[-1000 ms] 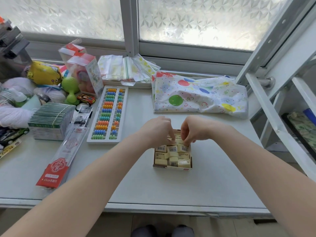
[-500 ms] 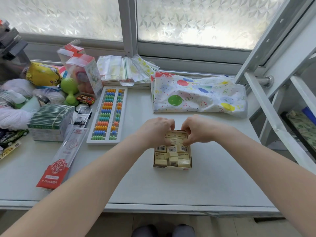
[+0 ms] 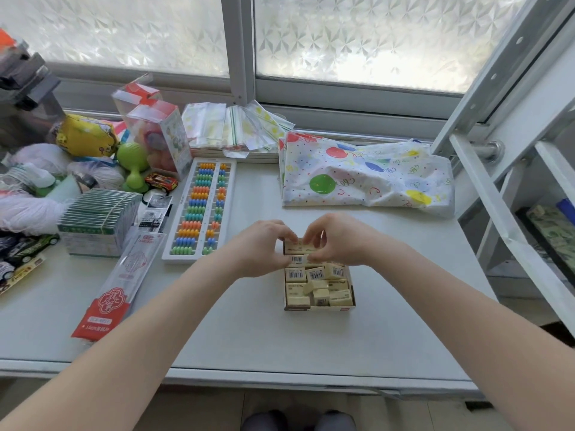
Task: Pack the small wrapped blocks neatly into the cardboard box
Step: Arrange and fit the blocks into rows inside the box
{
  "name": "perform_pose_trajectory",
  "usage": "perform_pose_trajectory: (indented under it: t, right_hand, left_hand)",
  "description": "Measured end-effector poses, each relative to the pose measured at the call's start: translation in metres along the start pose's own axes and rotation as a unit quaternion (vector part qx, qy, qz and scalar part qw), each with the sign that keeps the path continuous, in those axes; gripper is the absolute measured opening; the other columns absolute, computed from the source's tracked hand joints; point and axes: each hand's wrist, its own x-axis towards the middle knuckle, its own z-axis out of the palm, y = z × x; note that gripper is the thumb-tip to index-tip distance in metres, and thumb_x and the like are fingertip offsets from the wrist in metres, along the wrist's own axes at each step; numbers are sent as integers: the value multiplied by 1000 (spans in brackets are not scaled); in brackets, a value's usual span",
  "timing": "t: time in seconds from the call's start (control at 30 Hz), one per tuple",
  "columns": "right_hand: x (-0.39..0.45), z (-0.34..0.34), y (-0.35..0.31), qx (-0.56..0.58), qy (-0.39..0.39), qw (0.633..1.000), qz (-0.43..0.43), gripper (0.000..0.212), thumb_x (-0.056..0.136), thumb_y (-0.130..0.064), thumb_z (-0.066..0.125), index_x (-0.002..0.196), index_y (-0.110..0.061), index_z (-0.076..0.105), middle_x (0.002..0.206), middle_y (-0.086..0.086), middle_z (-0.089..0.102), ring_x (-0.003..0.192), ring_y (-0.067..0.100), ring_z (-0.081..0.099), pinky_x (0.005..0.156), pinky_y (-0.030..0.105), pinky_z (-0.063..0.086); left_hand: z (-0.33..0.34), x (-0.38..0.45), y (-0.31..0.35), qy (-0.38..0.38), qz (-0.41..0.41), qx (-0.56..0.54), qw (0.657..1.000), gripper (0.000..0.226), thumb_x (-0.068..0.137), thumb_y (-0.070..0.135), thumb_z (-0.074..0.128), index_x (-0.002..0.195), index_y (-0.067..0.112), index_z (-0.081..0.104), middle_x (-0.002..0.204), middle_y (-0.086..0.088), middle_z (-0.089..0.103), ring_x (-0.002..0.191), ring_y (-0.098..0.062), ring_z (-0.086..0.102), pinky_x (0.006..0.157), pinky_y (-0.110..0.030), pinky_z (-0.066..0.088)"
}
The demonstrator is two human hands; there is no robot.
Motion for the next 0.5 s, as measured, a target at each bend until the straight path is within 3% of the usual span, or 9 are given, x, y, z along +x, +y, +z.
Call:
perform_pose_trajectory:
  t: [0.2, 0.33, 0.43, 0.5]
  right_hand:
    - [10, 17, -14, -37, -8, 999, -12, 15, 78, -24, 72, 92, -19, 75, 75, 0, 61, 69, 19, 57, 63, 26, 42]
    - [14, 13, -26, -98, -31, 995, -10, 8, 77, -18, 71, 76, -11, 70, 67, 3, 56, 61, 23, 54, 57, 28, 44]
    - [13, 10, -33, -131, -38, 990, -17, 32, 71, -19, 74, 55, -16, 46, 58, -1, 45, 49, 16, 45, 44, 25, 36]
    - [12, 10, -31, -138, -35, 989, -34, 36, 66, -22, 76, 53, -17, 43, 56, -2, 44, 48, 14, 43, 42, 25, 33]
  left_hand:
    - [4, -6, 0, 6, 6, -42, 999, 34, 81, 19, 67, 115, 18, 66, 120, 5, 60, 104, -10, 56, 92, -25, 50]
    - [6, -4, 4, 7, 0, -4, 1000, 28, 80, 27, 68, 106, 18, 67, 112, 3, 61, 99, -15, 57, 91, -34, 50]
    - [7, -4, 8, 10, -7, 25, 1000, 29, 77, 33, 69, 101, 17, 65, 104, 0, 61, 95, -19, 57, 85, -35, 50]
    - [7, -6, 8, 12, -13, 18, 1000, 32, 77, 34, 70, 103, 17, 64, 105, 1, 61, 96, -18, 56, 86, -34, 49]
